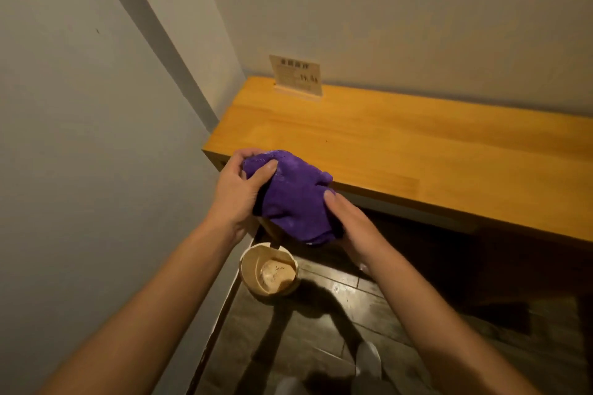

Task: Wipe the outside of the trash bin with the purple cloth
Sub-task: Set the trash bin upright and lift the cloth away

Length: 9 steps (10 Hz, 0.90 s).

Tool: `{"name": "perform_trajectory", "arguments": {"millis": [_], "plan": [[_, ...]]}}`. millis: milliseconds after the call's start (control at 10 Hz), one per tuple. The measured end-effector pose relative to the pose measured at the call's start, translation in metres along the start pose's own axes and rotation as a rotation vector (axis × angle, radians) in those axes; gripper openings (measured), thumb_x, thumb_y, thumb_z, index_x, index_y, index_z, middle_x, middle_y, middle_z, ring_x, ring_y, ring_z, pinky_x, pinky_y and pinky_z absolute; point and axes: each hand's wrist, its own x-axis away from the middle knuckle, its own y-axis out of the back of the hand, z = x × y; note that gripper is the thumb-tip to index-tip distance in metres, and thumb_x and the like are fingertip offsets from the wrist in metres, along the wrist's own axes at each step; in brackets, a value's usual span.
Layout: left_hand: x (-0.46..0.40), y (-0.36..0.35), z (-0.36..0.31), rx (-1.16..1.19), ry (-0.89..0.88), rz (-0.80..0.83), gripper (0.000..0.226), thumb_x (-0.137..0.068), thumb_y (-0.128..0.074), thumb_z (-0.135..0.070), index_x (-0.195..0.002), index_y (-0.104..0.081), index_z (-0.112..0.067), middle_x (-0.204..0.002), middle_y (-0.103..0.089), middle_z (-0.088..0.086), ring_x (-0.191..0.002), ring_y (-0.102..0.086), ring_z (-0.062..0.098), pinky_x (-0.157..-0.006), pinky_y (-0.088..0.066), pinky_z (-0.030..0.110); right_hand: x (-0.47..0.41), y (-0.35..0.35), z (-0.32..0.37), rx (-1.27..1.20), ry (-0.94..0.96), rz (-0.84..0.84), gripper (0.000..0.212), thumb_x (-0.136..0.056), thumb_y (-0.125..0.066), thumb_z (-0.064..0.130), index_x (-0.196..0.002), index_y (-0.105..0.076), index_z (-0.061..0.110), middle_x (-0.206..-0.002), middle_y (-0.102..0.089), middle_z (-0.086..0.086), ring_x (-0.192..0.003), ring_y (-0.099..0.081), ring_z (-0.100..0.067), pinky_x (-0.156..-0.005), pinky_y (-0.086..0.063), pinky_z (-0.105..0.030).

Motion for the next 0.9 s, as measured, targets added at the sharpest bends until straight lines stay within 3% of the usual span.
{"name": "perform_trajectory", "arguments": {"millis": [100, 200, 300, 400, 500, 600, 700, 800, 900], "plan": [[-0.028, 0.005, 0.000, -0.177, -0.067, -0.104, 0.027, -0.081, -0.080, -0.033, -0.101, -0.061, -0.028, -0.102, -0.071, 0.004, -0.091, -0.067, 0.020, -0.084, -0.057, 0.042, -0.027, -0.021, 0.018, -0.080, 0.032, -0.013, 0.064, -0.076, -0.087, 0.047, -0.129, -0.064, 0.019, -0.123, -0.075, -0.006, -0.112, -0.072, -0.021, -0.085, -0.057, -0.031], [-0.070, 0.022, 0.002, -0.243, -0.096, -0.189, 0.018, -0.090, -0.073, -0.031, -0.100, -0.059, -0.026, -0.098, -0.068, -0.001, -0.091, -0.065, 0.020, -0.082, -0.056, 0.039, -0.063, -0.040, 0.038, -0.051, 0.013, -0.094, 0.057, -0.073, -0.091, 0.032, -0.121, -0.065, 0.017, -0.107, -0.079, -0.011, -0.095, -0.077, -0.023, -0.073, -0.058, -0.032], [-0.112, 0.038, 0.002, -0.055, -0.002, -0.239, 0.017, -0.094, -0.071, -0.022, -0.092, -0.055, -0.027, -0.094, -0.066, 0.000, -0.089, -0.063, 0.020, -0.071, -0.055, 0.032, -0.104, -0.050, 0.060, -0.008, 0.003, -0.252, 0.037, -0.082, -0.086, 0.019, -0.112, -0.065, 0.014, -0.088, -0.078, -0.009, -0.072, -0.073, -0.017, -0.061, -0.055, -0.029], [-0.150, 0.052, 0.004, 0.073, 0.155, -0.219, 0.019, -0.095, -0.071, -0.019, -0.090, -0.052, -0.022, -0.096, -0.066, 0.008, -0.081, -0.064, 0.021, -0.063, -0.052, 0.032, -0.146, -0.058, 0.085, 0.053, 0.051, -0.431, 0.026, -0.083, -0.085, 0.015, -0.101, -0.065, 0.014, -0.087, -0.074, -0.011, -0.066, -0.069, -0.016, -0.057, -0.054, -0.027], [-0.179, 0.054, 0.008, 0.050, 0.225, -0.161, 0.019, -0.094, -0.071, -0.020, -0.092, -0.052, -0.020, -0.097, -0.068, 0.009, -0.080, -0.066, 0.021, -0.063, -0.054, 0.036, -0.187, -0.058, 0.104, 0.188, 0.048, -0.577, 0.029, -0.083, -0.086, 0.017, -0.103, -0.065, 0.013, -0.096, -0.073, -0.009, -0.075, -0.070, -0.016, -0.052, -0.054, -0.023], [-0.207, 0.056, 0.012, -0.213, 0.142, -0.113, 0.020, -0.092, -0.073, -0.021, -0.091, -0.053, -0.019, -0.098, -0.066, 0.013, -0.089, -0.067, 0.028, -0.077, -0.058, 0.043, -0.219, -0.044, 0.110, 0.390, 0.012, -0.730, 0.030, -0.083, -0.085, 0.025, -0.099, -0.061, 0.021, -0.099, -0.068, -0.004, -0.084, -0.066, -0.018, -0.062, -0.055, -0.031], [-0.229, 0.060, 0.018, -0.470, 0.056, -0.048, 0.019, -0.092, -0.071, -0.016, -0.084, -0.054, -0.019, -0.079, -0.063, 0.009, -0.079, -0.064, 0.029, -0.067, -0.054, 0.038, -0.234, -0.031, 0.104, 0.714, 0.004, -0.837, 0.027, -0.087, -0.081, 0.031, -0.101, -0.058, 0.026, -0.100, -0.066, 0.000, -0.088, -0.063, -0.019, -0.075, -0.057, -0.038], [-0.241, 0.060, 0.026, -0.705, -0.059, -0.001, 0.028, -0.093, -0.069, -0.016, -0.075, -0.049, -0.025, -0.066, -0.055, -0.003, -0.062, -0.054, 0.015, -0.051, -0.035, 0.025, -0.237, -0.025, 0.085, 0.893, 0.009, -0.860, 0.026, -0.092, -0.076, 0.033, -0.108, -0.056, 0.027, -0.099, -0.069, -0.001, -0.091, -0.066, -0.021, -0.079, -0.059, -0.040], [-0.243, 0.059, 0.025, -0.880, -0.126, 0.057, 0.017, -0.092, -0.068, -0.021, -0.087, -0.053, -0.022, -0.077, -0.062, 0.000, -0.073, -0.060, 0.020, -0.055, -0.038, 0.030, -0.237, -0.029, 0.085, 0.960, 0.033, -0.911, 0.030, -0.094, -0.072, 0.035, -0.118, -0.055, 0.027, -0.097, -0.070, 0.001, -0.091, -0.068, -0.020, -0.078, -0.059, -0.039]]}}
